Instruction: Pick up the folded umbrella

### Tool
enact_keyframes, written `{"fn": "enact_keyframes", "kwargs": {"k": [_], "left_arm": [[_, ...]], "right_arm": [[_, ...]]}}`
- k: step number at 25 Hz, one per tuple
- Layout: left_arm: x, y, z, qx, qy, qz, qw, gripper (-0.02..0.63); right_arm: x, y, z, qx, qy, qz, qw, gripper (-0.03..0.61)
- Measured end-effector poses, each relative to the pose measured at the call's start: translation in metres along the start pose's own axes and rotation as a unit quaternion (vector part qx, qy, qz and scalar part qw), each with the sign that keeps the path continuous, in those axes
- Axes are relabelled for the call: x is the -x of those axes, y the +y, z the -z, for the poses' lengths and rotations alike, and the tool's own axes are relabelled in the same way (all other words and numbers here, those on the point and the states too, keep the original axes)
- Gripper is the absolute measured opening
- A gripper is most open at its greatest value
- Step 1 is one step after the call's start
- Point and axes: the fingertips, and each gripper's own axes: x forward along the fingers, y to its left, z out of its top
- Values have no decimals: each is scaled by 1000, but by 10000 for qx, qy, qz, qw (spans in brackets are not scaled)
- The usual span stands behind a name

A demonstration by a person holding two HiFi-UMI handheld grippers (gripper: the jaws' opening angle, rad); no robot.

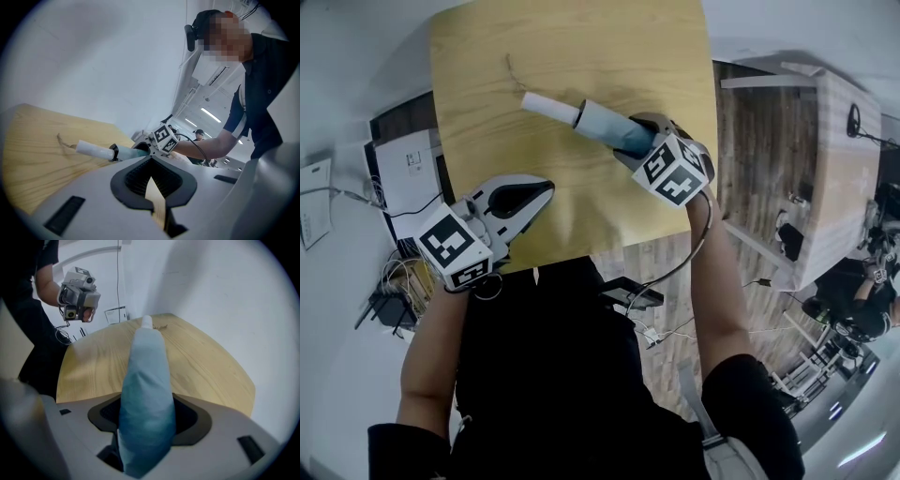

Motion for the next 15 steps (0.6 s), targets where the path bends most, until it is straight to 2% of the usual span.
{"fn": "enact_keyframes", "kwargs": {"k": [4,7,15], "left_arm": [[8,-3,-6,-72,-49,-55,9999,11],[14,-10,-17,-229,-101,-65,9997,11],[25,-43,-61,-903,-374,19,9952,11]], "right_arm": [[29,10,-22,-348,-588,70,9976,298],[57,16,-45,-624,-1113,145,9917,298],[160,40,-97,-794,-2457,488,9648,298]]}}
